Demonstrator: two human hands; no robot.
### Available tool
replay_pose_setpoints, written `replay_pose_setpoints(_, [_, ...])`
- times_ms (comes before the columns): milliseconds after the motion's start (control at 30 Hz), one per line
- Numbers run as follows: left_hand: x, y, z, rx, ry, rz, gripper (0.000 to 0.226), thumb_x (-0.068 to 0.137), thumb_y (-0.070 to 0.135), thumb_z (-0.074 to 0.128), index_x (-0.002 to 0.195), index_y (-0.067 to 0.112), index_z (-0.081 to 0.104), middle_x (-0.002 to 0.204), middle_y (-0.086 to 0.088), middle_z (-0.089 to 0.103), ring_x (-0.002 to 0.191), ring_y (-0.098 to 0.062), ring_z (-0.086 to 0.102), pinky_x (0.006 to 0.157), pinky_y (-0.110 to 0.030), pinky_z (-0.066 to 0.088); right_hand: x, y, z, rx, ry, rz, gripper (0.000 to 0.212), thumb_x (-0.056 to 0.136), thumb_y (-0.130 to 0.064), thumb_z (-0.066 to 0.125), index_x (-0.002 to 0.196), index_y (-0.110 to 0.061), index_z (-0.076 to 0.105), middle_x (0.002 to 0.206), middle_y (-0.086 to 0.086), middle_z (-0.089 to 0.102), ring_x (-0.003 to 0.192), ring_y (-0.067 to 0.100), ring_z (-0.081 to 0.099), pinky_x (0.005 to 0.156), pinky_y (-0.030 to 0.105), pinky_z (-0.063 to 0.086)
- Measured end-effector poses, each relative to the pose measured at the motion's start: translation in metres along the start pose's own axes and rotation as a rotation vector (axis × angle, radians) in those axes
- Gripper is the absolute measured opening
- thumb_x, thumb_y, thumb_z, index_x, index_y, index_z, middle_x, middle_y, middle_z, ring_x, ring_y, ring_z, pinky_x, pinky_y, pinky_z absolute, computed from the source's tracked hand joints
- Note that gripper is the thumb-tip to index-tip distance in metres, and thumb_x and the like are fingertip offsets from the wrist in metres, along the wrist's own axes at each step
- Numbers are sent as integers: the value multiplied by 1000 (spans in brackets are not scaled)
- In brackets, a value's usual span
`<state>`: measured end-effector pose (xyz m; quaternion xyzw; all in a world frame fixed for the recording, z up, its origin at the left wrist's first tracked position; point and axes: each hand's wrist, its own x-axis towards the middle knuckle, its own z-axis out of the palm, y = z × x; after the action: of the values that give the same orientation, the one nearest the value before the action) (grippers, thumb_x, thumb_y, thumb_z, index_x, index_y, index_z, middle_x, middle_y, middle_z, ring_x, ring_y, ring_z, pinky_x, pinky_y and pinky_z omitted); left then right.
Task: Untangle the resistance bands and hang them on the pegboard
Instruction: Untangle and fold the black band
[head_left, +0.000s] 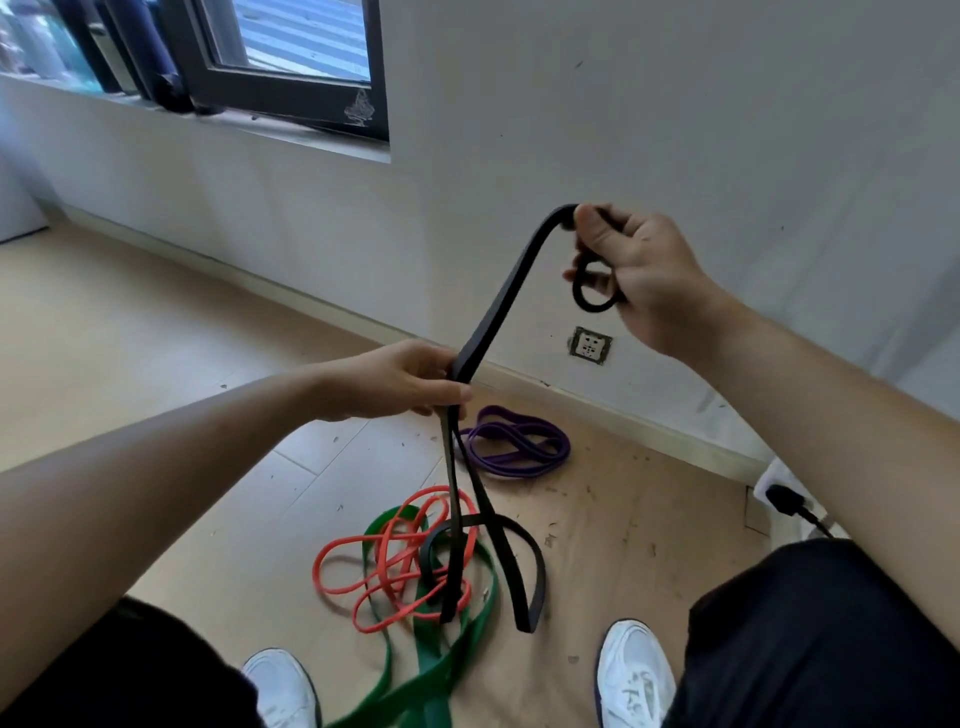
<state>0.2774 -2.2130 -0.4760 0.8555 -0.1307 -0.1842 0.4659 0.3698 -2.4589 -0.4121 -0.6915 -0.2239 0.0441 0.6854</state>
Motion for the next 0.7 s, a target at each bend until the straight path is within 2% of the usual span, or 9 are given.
replay_pose_setpoints(100, [1, 5, -4, -137, 153, 21, 22, 99, 27, 58, 110, 10, 66, 98, -9, 73, 102, -25, 73, 103, -46, 54, 9, 10, -25, 29, 120, 37, 20, 97, -33, 60, 96, -14, 67, 81, -2, 53, 78, 12, 53, 84, 38, 48])
replay_pose_setpoints(167, [2, 10, -9, -261, 296, 41, 31, 97, 25, 60, 115, 1, 65, 90, -10, 68, 95, -27, 73, 101, -46, 55, 12, 21, -42, -9, 117, 77, 24, 94, -38, 60, 96, -15, 67, 81, -1, 56, 78, 14, 54, 84, 39, 45])
replay_pose_setpoints(267, [1, 12, -15, -362, 444, 78, 29, 97, 26, 62, 116, 6, 68, 83, -2, 60, 84, -24, 67, 95, -42, 57, 8, 39, -62, -175, -20, 185, 24, 104, -29, 52, 101, -11, 67, 84, 2, 60, 80, 16, 58, 83, 39, 43])
replay_pose_setpoints(400, [1, 13, -20, -386, 598, 90, 18, 101, 23, 59, 110, 13, 71, 79, 0, 53, 77, -19, 59, 86, -37, 53, -1, 58, -72, -359, -275, 341, 25, 101, -28, 58, 110, -8, 70, 94, 6, 69, 91, 19, 63, 84, 38, 43])
replay_pose_setpoints(500, [1, 17, -19, -378, 612, 104, 17, 102, 22, 57, 108, 15, 71, 78, 0, 51, 73, -16, 55, 85, -36, 50, -3, 63, -65, -560, -492, 366, 23, 95, -35, 68, 111, -19, 73, 97, 2, 68, 93, 19, 60, 84, 38, 41])
replay_pose_setpoints(567, [2, 20, -17, -348, 586, 114, 17, 103, 22, 57, 108, 14, 71, 78, -1, 51, 74, -17, 54, 86, -38, 47, -4, 64, -56, -605, -641, 406, 34, 87, -38, 75, 114, -18, 73, 101, -1, 69, 95, 18, 63, 89, 37, 45])
replay_pose_setpoints(633, [2, 23, -14, -330, 539, 122, 17, 103, 21, 56, 109, 14, 71, 78, 0, 51, 76, -18, 52, 86, -38, 47, -6, 61, -44, -643, -690, 419, 47, 86, -34, 79, 129, -20, 66, 122, -2, 70, 113, 14, 66, 103, 35, 50])
replay_pose_setpoints(700, [3, 26, -10, -319, 474, 142, 18, 102, 20, 57, 111, 14, 71, 81, -1, 52, 77, -17, 52, 84, -36, 47, -7, 53, -29, -626, -651, 352, 60, 86, -31, 80, 141, -22, 56, 134, -1, 62, 123, 14, 61, 107, 34, 50])
